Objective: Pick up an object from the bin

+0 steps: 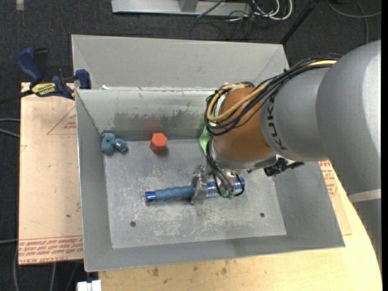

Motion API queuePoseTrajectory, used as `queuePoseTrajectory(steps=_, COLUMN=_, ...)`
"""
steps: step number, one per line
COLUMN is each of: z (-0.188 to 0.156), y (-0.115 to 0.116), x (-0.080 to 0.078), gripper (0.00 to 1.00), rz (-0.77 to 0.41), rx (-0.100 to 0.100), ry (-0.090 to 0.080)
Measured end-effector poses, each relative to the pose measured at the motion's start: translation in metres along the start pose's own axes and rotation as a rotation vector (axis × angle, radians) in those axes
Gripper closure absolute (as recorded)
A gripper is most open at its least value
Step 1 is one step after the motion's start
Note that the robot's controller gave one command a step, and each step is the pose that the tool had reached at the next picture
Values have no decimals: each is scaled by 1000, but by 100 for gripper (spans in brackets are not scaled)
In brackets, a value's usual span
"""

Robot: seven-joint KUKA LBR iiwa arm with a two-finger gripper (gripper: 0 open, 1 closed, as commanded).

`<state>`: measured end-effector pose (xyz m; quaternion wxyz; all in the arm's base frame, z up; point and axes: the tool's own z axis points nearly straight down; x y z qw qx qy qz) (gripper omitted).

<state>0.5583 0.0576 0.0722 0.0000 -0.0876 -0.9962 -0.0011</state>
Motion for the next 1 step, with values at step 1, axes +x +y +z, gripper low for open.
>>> queuePoseTrajectory(steps=1, z=-137, y=11, x=26, gripper=100, rz=-22, rx=-2, ry=-7)
